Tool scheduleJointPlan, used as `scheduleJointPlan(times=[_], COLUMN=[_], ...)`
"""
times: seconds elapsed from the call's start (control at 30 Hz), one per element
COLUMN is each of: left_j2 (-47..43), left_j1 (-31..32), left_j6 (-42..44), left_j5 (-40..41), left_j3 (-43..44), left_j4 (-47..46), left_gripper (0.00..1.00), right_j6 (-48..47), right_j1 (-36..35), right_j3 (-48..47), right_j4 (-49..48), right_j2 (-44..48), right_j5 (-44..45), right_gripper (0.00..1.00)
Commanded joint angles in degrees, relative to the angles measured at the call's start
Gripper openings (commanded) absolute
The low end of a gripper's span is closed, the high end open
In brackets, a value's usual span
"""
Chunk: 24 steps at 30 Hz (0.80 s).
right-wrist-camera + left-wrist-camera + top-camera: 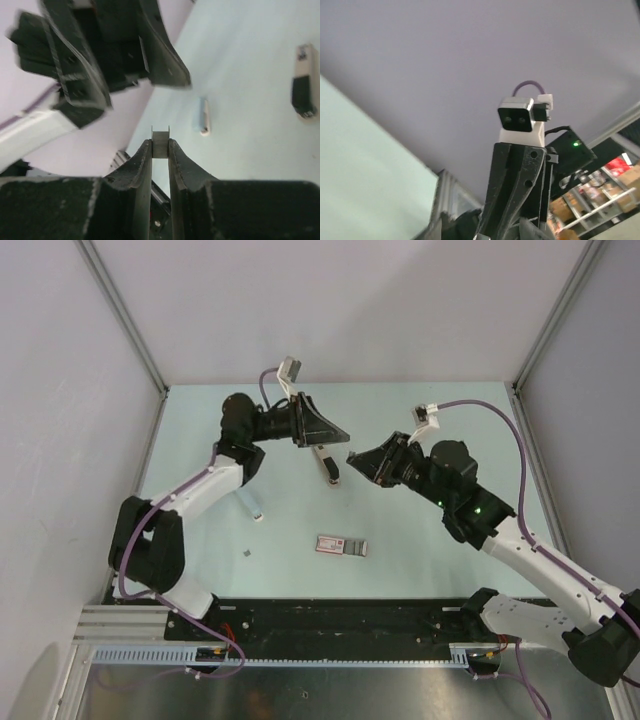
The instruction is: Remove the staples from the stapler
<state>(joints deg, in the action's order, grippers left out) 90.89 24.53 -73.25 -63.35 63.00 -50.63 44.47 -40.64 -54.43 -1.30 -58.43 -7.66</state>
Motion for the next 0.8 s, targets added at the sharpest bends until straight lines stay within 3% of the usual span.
scheduleJointPlan(times=[0.0,0.1,0.2,0.37,0.5,0.77], left_j2=[-3.81,-3.47,-3.82,-5.63,-8.73,-10.21], left_j1=[-3.19,-4.06,-4.21,-4.18,-4.23,-4.20], left_j6=[30.88,47.23,60.82,75.67,80.96,84.10], left_j5=[6.20,11.41,17.68,26.34,29.49,30.35], left_j3=[6.35,9.23,8.21,2.22,-1.90,-5.86], left_j4=[35.15,51.09,59.47,62.76,62.95,62.93], left_gripper=[0.72,0.95,0.99,0.99,0.99,0.96], right_j6=[-2.20,-1.67,0.80,9.33,16.13,19.65], right_j1=[-2.53,-5.90,-10.16,-16.76,-18.65,-21.62], right_j3=[-1.98,-1.99,-1.97,-2.19,-2.25,-4.69], right_j4=[11.47,18.15,24.48,33.54,38.49,40.13], right_j2=[0.56,-0.68,-4.22,-12.30,-17.46,-25.66], right_j5=[5.97,13.83,21.24,30.50,33.06,34.40], right_gripper=[0.05,0.05,0.05,0.03,0.00,0.00])
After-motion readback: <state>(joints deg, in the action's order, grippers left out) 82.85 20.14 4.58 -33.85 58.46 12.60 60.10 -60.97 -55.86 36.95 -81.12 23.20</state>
